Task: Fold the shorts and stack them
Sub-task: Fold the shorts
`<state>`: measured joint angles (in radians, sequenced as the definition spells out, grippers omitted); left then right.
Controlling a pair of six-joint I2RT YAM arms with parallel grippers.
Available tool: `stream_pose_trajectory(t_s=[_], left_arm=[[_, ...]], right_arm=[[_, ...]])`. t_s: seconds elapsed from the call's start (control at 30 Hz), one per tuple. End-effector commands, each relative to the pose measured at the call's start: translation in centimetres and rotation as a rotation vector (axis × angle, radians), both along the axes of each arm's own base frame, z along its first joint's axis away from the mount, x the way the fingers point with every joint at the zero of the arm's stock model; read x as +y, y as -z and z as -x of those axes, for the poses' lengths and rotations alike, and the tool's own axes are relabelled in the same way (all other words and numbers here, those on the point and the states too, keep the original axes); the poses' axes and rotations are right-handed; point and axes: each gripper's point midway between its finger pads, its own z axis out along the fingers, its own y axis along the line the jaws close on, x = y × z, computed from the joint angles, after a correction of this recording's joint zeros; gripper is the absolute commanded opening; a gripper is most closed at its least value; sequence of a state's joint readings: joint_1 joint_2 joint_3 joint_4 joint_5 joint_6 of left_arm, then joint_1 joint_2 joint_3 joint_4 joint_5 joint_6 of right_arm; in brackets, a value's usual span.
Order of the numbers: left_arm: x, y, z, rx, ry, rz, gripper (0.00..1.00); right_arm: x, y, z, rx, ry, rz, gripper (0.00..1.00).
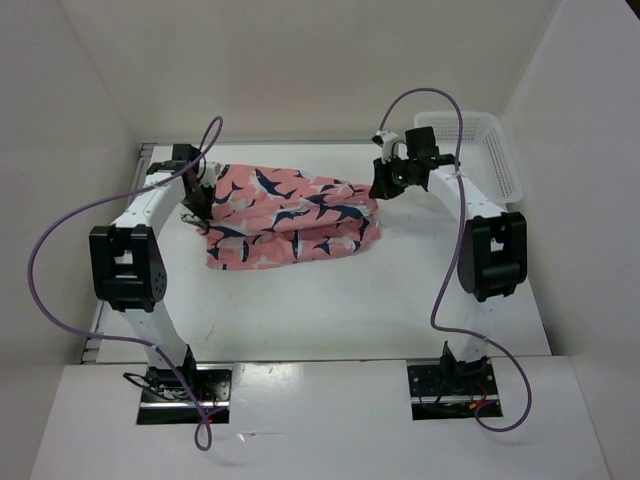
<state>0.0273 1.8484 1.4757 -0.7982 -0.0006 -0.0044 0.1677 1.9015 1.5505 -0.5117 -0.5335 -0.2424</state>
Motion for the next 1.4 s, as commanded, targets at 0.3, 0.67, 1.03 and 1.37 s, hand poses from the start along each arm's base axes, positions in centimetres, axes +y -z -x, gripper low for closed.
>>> stream_pose_trajectory(t_s=[0.3, 0.67, 1.03, 1.37], left_arm=[[-0.9, -0.3, 7.9, 0.171, 0.030, -0.006, 0.01], [-1.9, 4.7, 12.5, 0.389, 0.061, 0.004, 0.27], [-3.8, -7.3, 9.0, 0.031, 0.091, 0.119, 0.85], [-6.9, -1.6, -4.5, -0.070, 0.159, 0.190, 0.84]], right_arm=[[-2.2, 3.0, 7.5, 0.021, -0.305, 0.250, 0.00], [-4.2, 5.2, 10.3, 0.021, -0.353, 0.423, 0.56], [4.1, -9.8, 5.7, -0.358, -0.300, 0.227, 0.17], [17.9, -0.7, 6.2, -0.285, -0.472, 0.107, 0.00]])
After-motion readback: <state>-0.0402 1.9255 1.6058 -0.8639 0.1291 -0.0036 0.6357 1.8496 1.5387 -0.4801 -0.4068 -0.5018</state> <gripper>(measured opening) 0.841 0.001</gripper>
